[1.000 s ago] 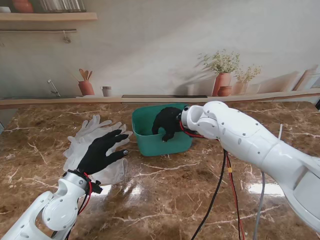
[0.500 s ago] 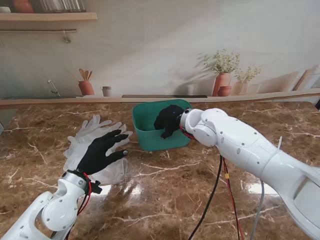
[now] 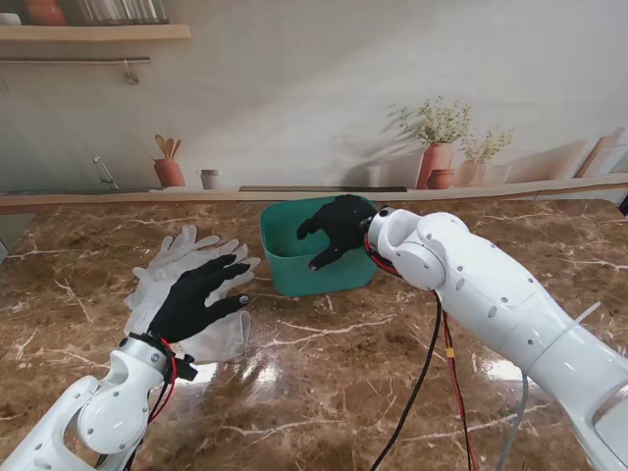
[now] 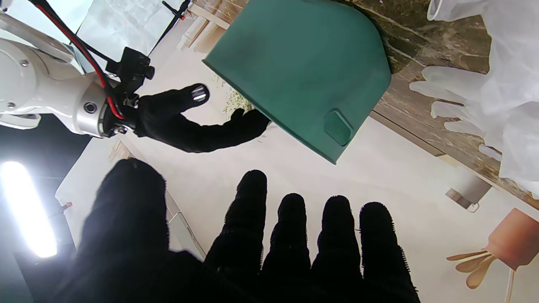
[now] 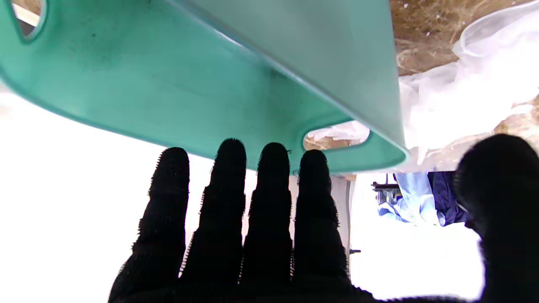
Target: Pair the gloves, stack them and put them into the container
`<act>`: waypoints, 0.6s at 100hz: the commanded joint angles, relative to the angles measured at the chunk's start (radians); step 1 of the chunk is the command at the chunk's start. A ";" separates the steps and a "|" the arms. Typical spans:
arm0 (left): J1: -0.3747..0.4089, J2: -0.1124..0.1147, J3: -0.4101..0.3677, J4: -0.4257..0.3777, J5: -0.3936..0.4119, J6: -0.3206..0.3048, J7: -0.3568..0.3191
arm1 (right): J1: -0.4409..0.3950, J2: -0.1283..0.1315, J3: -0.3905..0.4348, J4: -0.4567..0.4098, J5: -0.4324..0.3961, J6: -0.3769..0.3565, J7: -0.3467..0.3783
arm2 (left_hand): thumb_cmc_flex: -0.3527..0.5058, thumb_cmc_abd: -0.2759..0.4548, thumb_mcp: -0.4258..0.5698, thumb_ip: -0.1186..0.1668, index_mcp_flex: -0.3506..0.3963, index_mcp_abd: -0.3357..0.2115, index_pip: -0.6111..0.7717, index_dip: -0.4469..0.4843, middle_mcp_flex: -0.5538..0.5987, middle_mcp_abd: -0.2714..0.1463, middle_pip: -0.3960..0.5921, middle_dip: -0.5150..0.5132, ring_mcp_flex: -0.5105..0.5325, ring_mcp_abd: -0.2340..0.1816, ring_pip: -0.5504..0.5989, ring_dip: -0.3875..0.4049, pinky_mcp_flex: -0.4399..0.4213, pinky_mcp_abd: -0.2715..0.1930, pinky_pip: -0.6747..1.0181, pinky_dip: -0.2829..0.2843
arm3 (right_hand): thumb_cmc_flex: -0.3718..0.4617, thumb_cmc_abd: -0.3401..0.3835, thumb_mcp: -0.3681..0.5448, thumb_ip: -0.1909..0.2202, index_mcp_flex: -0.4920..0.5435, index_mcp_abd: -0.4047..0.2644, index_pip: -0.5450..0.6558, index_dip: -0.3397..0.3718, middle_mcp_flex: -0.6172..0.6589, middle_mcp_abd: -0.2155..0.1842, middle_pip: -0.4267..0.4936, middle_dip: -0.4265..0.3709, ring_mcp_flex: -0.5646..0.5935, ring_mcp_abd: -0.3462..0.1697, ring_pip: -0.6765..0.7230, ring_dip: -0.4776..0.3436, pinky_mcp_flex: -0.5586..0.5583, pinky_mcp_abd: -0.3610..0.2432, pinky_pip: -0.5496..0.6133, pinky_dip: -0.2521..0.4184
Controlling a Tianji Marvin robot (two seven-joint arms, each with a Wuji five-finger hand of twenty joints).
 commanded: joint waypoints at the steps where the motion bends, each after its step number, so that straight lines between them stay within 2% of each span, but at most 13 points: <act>1: 0.003 0.003 0.000 -0.006 0.004 0.002 -0.007 | -0.055 0.020 0.066 -0.054 -0.010 -0.005 0.020 | -0.002 0.043 -0.030 0.009 0.005 -0.029 -0.002 0.006 -0.015 -0.021 -0.027 -0.015 -0.033 -0.041 -0.045 -0.013 -0.021 0.000 -0.040 -0.016 | -0.056 0.007 0.017 0.040 -0.037 0.014 -0.030 -0.011 -0.041 0.004 -0.035 -0.040 -0.039 0.014 -0.036 -0.041 -0.023 -0.004 -0.040 -0.032; 14: -0.001 0.005 0.001 -0.015 0.008 0.001 -0.014 | -0.182 0.030 0.220 -0.171 -0.034 -0.005 0.027 | -0.004 0.042 -0.030 0.009 0.004 -0.029 -0.003 0.007 -0.013 -0.021 -0.027 -0.016 -0.032 -0.041 -0.045 -0.014 -0.020 0.004 -0.041 -0.016 | -0.068 0.024 0.019 0.041 -0.055 0.036 -0.058 -0.018 -0.073 0.020 -0.074 -0.120 -0.069 0.019 -0.083 -0.118 -0.026 -0.033 -0.103 -0.097; 24: -0.008 0.007 0.005 -0.018 0.009 0.000 -0.023 | -0.288 0.032 0.328 -0.249 -0.037 -0.002 0.008 | -0.005 0.042 -0.029 0.010 0.004 -0.026 -0.003 0.007 -0.011 -0.021 -0.027 -0.015 -0.030 -0.039 -0.045 -0.013 -0.019 0.004 -0.039 -0.015 | -0.066 0.039 0.010 0.042 -0.056 0.055 -0.064 -0.021 -0.086 0.033 -0.078 -0.143 -0.082 0.014 -0.095 -0.147 -0.027 -0.063 -0.129 -0.134; 34: -0.017 0.009 0.012 -0.018 0.006 -0.001 -0.036 | -0.395 0.028 0.416 -0.306 -0.032 -0.007 -0.044 | -0.008 0.043 -0.030 0.010 0.003 -0.022 -0.004 0.006 -0.008 -0.022 -0.025 -0.014 -0.027 -0.038 -0.043 -0.012 -0.017 -0.001 -0.033 -0.012 | -0.062 0.053 -0.002 0.044 -0.044 0.061 -0.060 -0.024 -0.082 0.042 -0.076 -0.159 -0.086 0.007 -0.102 -0.173 -0.021 -0.087 -0.150 -0.172; 41: -0.026 0.010 0.021 -0.015 0.002 -0.002 -0.041 | -0.471 0.025 0.474 -0.344 -0.021 -0.016 -0.073 | -0.008 0.042 -0.029 0.011 -0.001 -0.001 -0.009 0.003 -0.006 -0.017 -0.023 -0.014 -0.024 -0.033 -0.041 -0.011 -0.015 -0.008 -0.024 -0.007 | -0.059 0.065 -0.015 0.047 -0.042 0.068 -0.060 -0.030 -0.082 0.045 -0.077 -0.175 -0.090 0.001 -0.103 -0.193 -0.017 -0.104 -0.162 -0.206; 60: -0.054 0.009 0.056 0.002 -0.016 -0.004 -0.049 | -0.671 0.008 0.602 -0.408 0.035 -0.020 -0.179 | -0.011 0.041 -0.028 0.012 -0.003 0.020 -0.018 -0.006 -0.002 -0.017 -0.018 -0.010 -0.020 -0.031 -0.035 -0.008 -0.015 -0.017 0.004 0.008 | -0.059 0.077 -0.019 0.049 -0.031 0.076 -0.055 -0.035 -0.080 0.059 -0.075 -0.183 -0.091 0.005 -0.101 -0.201 -0.017 -0.107 -0.157 -0.223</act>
